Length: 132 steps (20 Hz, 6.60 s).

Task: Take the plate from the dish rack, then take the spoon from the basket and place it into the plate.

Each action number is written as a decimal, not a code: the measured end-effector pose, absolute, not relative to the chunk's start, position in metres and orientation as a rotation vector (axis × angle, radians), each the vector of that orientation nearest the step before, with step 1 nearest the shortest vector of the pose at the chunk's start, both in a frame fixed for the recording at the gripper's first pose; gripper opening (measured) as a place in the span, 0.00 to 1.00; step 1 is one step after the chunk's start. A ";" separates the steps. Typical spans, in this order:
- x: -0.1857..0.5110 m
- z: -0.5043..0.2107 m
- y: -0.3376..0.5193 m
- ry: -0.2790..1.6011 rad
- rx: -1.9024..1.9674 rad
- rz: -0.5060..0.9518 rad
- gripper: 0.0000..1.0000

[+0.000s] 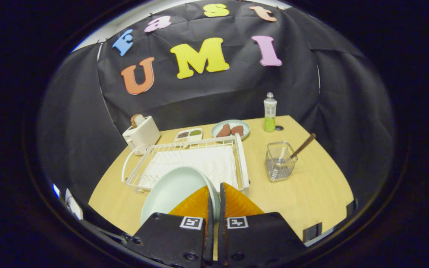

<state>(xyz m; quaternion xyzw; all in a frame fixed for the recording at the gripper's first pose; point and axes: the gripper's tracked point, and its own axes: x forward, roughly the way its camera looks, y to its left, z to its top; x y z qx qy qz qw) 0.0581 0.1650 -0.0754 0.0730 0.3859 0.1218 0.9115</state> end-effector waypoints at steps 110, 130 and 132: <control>0.042 -0.113 0.249 0.379 0.173 0.511 0.15; 0.047 -0.075 0.191 0.170 0.037 0.360 1.00; 0.048 -0.065 0.176 0.141 0.017 0.317 1.00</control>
